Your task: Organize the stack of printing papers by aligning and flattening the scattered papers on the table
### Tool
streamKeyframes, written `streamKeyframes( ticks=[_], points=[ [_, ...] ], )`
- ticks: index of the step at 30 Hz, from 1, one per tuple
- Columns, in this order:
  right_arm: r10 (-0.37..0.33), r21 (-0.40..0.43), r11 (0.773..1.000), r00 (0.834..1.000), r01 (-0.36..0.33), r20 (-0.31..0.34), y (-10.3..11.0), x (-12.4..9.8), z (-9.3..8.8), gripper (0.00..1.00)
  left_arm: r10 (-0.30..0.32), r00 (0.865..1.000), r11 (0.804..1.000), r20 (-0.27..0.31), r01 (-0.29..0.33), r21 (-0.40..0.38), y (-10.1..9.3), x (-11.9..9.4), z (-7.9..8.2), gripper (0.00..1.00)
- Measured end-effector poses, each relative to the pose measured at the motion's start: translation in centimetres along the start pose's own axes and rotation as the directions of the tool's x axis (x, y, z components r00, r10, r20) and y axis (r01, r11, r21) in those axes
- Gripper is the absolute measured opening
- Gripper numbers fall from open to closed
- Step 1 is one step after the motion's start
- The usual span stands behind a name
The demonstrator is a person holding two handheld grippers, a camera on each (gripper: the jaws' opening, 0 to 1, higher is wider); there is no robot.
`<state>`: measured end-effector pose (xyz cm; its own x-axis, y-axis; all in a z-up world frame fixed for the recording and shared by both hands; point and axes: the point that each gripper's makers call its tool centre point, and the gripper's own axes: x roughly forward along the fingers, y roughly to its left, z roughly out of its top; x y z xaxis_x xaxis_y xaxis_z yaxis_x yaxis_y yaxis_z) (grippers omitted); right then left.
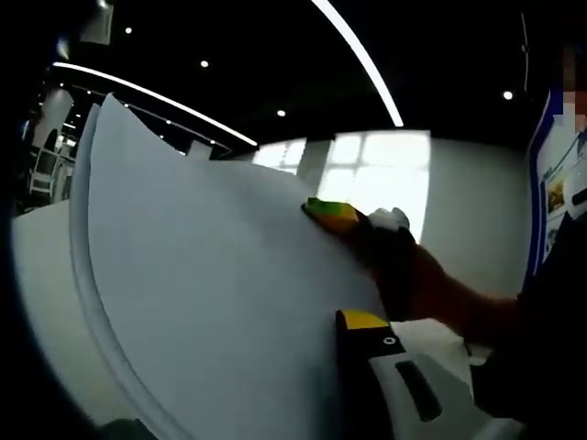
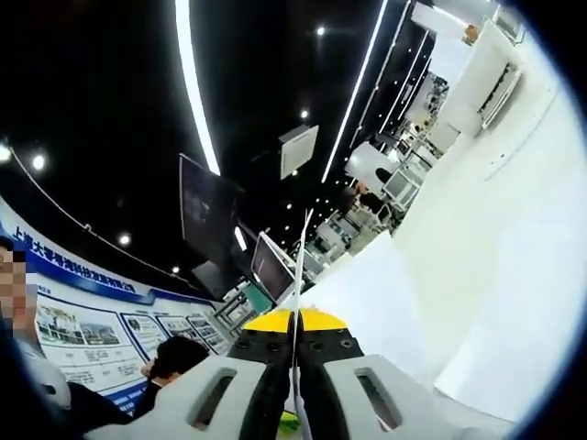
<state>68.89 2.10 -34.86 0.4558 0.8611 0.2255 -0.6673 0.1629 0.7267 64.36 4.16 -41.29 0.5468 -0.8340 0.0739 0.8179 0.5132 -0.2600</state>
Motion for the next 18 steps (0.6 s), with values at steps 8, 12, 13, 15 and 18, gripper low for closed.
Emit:
streamKeyframes(
  ticks=[8,12,13,15,18],
  points=[
    [0.002,0.013,1.000,1.000,-0.002,-0.003,-0.10,0.07,-0.18,0.00,0.008,1.000,0.999,-0.010,-0.008,0.038,0.18,-0.05,-0.18,0.16],
    [0.003,0.013,1.000,1.000,-0.003,-0.006,-0.10,0.07,-0.23,0.00,0.010,1.000,0.999,-0.012,-0.010,0.046,0.26,-0.07,-0.22,0.15],
    [0.002,0.014,1.000,1.000,-0.002,-0.007,-0.12,0.06,-0.24,0.00,0.011,1.000,0.999,-0.013,-0.010,0.047,0.27,-0.07,-0.23,0.14],
    [0.004,0.019,1.000,1.000,-0.004,-0.006,-0.09,0.03,-0.19,0.02,0.011,1.000,0.999,-0.013,-0.011,0.048,0.29,-0.07,-0.23,0.14],
    [0.007,0.008,1.000,1.000,-0.007,0.010,0.03,-0.06,0.21,0.09,0.012,1.000,0.999,-0.012,-0.012,0.047,0.30,-0.07,-0.22,0.14]
  ],
)
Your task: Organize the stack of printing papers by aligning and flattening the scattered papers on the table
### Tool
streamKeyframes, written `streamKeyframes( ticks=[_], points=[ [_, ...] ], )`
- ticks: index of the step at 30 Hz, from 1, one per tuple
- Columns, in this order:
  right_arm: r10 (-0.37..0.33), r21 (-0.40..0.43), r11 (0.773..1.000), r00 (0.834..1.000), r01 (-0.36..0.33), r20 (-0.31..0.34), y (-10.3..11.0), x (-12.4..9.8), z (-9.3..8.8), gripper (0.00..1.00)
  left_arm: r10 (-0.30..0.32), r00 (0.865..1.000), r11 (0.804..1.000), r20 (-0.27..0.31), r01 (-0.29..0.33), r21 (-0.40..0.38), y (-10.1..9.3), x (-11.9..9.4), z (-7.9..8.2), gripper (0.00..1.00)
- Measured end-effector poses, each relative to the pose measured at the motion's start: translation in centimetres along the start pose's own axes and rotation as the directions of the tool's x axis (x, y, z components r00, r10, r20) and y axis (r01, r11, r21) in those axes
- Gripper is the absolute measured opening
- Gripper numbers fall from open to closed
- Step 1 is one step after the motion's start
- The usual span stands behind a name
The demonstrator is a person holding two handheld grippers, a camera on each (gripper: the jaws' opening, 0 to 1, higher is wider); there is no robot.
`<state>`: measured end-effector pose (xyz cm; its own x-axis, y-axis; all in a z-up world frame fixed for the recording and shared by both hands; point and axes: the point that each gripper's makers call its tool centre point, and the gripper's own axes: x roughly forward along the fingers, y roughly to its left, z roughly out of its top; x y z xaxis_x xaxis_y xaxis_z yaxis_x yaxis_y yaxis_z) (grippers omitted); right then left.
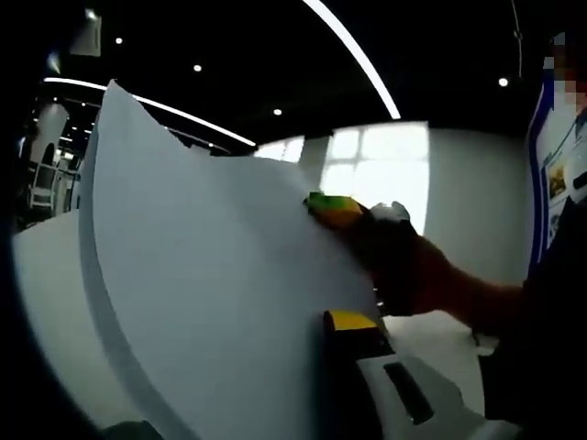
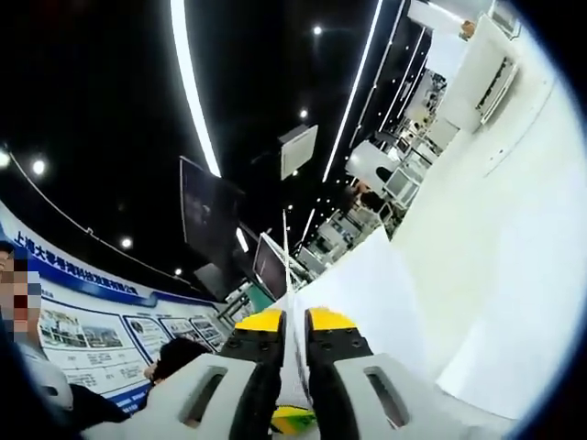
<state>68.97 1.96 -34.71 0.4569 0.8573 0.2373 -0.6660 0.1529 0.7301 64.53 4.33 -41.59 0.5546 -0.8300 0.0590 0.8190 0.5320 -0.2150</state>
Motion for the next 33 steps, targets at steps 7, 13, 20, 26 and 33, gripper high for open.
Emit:
streamKeyframes(
  ticks=[7,13,20,26,33],
  points=[
    [0.001,-0.086,0.996,0.999,0.004,0.053,0.5,-0.2,1.4,0.26,0.000,1.000,1.000,-0.004,0.000,0.001,-0.1,0.1,-0.1,0.14],
    [-0.011,-0.141,0.990,0.998,0.020,0.062,0.9,-0.3,1.6,0.32,0.000,1.000,1.000,-0.007,0.000,0.003,-0.1,0.1,-0.1,0.14],
    [-0.047,-0.196,0.979,0.996,0.061,0.072,0.5,-0.6,2.0,0.43,0.001,1.000,1.000,-0.010,-0.001,0.004,-0.2,0.1,-0.2,0.14],
    [-0.060,-0.229,0.970,0.995,0.077,0.081,0.5,-0.8,2.5,0.49,0.000,1.000,1.000,-0.009,0.000,0.003,-0.3,0.1,-0.2,0.14],
    [-0.085,-0.262,0.959,0.993,0.104,0.083,0.3,-0.9,2.5,0.62,0.001,1.000,1.000,-0.010,-0.001,0.005,-0.2,0.1,-0.2,0.14]
  ],
)
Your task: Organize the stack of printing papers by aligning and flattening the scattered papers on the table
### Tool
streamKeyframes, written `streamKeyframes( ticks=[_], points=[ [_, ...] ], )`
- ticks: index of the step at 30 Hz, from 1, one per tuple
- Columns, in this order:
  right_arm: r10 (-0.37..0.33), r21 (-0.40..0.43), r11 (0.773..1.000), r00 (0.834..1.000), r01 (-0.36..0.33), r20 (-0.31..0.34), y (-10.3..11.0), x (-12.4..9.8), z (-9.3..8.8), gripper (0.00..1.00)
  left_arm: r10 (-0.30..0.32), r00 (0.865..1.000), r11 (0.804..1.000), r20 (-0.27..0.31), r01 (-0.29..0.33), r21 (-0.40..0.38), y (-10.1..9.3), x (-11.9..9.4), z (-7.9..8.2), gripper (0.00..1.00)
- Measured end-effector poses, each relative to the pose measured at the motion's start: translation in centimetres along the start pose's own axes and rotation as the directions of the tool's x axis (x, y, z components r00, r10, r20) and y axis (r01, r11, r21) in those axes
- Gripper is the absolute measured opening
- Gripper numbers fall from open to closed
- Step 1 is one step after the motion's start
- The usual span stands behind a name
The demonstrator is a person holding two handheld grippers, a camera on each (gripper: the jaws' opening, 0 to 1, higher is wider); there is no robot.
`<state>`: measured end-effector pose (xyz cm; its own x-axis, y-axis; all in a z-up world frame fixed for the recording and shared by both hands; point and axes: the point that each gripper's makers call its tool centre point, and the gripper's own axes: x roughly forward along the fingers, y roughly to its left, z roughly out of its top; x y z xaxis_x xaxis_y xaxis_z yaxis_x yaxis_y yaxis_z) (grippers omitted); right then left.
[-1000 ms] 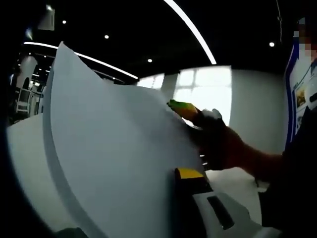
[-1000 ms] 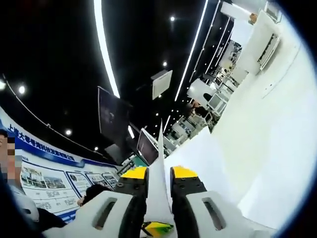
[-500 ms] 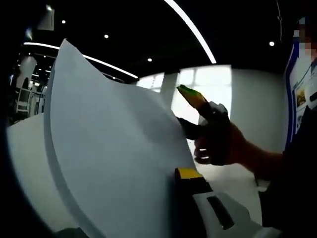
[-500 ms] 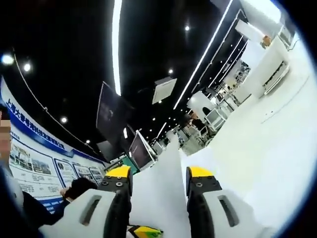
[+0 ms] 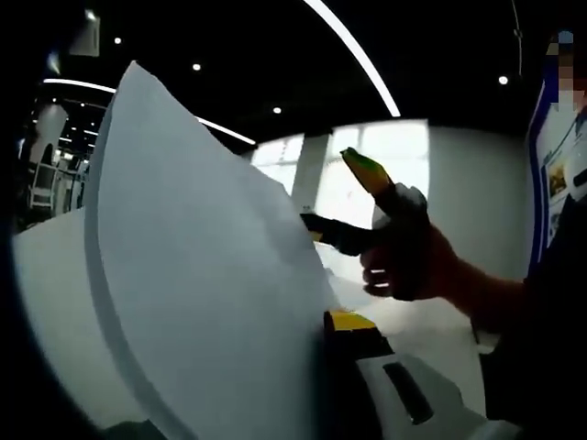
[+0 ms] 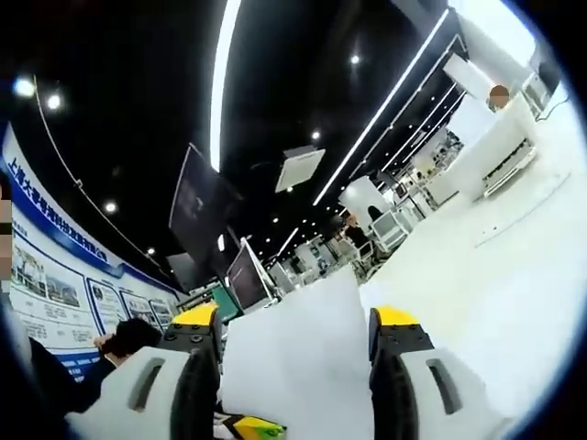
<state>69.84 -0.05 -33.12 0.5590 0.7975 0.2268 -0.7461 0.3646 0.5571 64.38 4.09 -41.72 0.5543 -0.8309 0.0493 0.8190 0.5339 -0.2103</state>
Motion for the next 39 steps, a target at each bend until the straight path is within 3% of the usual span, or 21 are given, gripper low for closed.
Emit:
streamKeyframes(
  ticks=[14,31,39],
  points=[
    [-0.011,-0.054,0.998,1.000,0.011,-0.015,0.1,-0.9,0.2,0.74,0.005,1.000,1.000,-0.004,-0.005,0.005,0.2,0.0,-0.1,0.13],
    [-0.016,-0.099,0.995,1.000,0.015,-0.011,1.0,-3.1,1.5,0.78,0.007,1.000,1.000,-0.006,-0.007,0.009,0.3,-0.1,-0.1,0.13],
    [-0.042,-0.152,0.988,0.999,0.038,-0.023,0.3,-4.7,1.6,0.80,0.008,1.000,1.000,-0.008,-0.008,0.011,0.2,0.0,-0.2,0.12]
  ],
)
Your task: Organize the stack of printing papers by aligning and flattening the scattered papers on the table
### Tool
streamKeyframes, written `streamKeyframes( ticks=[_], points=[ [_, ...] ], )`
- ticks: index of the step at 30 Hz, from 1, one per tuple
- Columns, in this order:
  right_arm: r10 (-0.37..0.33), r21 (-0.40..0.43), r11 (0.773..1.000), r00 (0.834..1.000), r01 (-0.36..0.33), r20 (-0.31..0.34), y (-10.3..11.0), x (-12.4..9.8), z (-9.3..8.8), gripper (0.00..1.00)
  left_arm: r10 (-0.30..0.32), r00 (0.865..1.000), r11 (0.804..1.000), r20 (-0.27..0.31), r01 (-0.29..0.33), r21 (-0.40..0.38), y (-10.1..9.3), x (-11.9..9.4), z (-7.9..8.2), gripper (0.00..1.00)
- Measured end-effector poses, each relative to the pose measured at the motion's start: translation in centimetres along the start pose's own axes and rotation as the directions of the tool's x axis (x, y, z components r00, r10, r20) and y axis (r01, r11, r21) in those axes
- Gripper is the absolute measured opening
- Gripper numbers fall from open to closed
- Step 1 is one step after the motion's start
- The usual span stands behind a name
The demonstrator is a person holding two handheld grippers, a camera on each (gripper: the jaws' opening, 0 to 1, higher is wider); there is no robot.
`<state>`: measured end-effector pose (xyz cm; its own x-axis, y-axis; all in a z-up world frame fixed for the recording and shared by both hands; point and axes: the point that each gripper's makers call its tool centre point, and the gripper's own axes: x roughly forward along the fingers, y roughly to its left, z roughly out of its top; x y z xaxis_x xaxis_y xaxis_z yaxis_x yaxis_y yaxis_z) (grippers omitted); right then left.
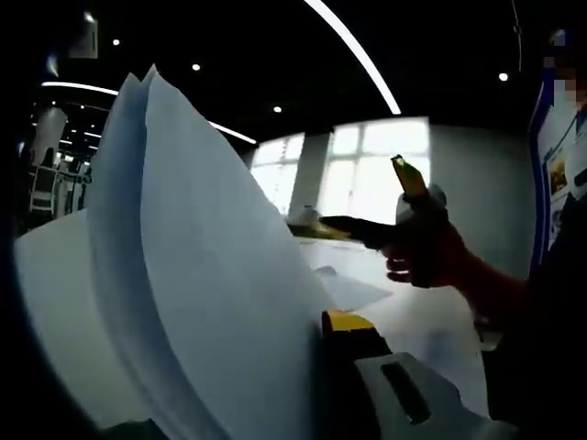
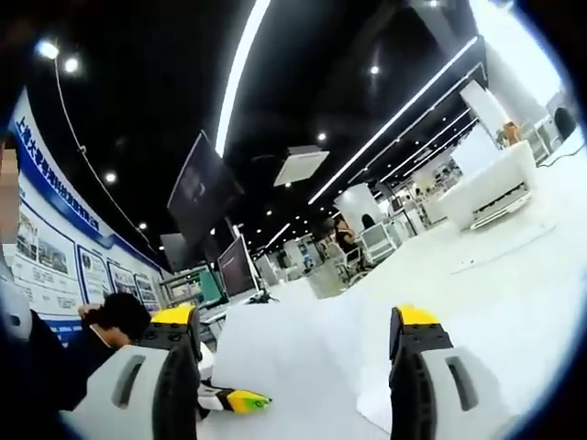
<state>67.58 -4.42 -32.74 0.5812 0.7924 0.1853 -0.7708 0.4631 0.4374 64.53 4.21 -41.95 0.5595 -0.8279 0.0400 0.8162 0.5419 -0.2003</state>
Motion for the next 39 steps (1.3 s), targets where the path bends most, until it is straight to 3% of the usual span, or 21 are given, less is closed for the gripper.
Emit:
streamKeyframes(
  ticks=[23,39],
  points=[
    [-0.079,-0.052,0.995,0.997,0.079,0.017,-2.0,-5.0,1.1,0.80,0.018,1.000,1.000,0.009,-0.018,-0.006,0.3,-0.1,0.2,0.08],
    [-0.127,-0.080,0.989,0.992,0.128,0.014,-2.6,-7.9,0.7,0.81,0.016,1.000,1.000,0.012,-0.016,-0.006,0.3,0.0,0.2,0.07]
  ],
)
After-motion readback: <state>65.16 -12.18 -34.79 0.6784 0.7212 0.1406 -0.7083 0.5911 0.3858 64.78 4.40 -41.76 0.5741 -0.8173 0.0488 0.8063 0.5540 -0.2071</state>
